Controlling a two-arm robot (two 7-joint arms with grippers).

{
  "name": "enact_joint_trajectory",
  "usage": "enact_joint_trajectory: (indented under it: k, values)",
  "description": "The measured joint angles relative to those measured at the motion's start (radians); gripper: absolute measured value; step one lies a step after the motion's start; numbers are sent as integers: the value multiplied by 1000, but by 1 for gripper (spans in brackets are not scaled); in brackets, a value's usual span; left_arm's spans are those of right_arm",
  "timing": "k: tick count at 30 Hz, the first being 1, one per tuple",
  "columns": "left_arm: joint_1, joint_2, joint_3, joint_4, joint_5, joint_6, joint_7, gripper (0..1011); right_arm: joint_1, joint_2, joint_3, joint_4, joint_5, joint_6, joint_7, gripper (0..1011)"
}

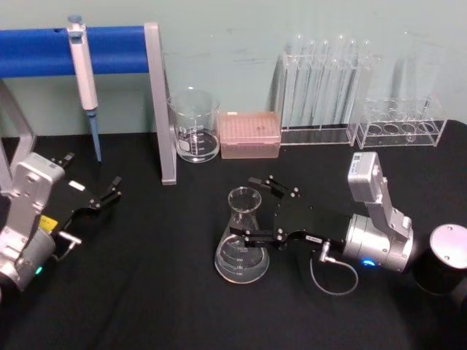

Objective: Grasp the erlenmeyer flask with one hand, shake it three times, then place it back.

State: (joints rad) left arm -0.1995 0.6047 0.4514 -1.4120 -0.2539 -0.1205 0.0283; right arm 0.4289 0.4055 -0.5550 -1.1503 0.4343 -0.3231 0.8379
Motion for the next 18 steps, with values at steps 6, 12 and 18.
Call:
enact_joint_trajectory:
  k: [6, 12, 18]
  values:
    - [0, 0, 0, 0, 0, 0, 0, 1001, 18, -14, -10, 30, -5, -8, 5, 1003]
    - [0, 0, 0, 0, 0, 0, 0, 1001, 30, -24, -19, 53, -12, -12, 8, 1003]
    - [0, 0, 0, 0, 0, 0, 0, 1001, 38, -30, -24, 67, -16, -12, 12, 1003]
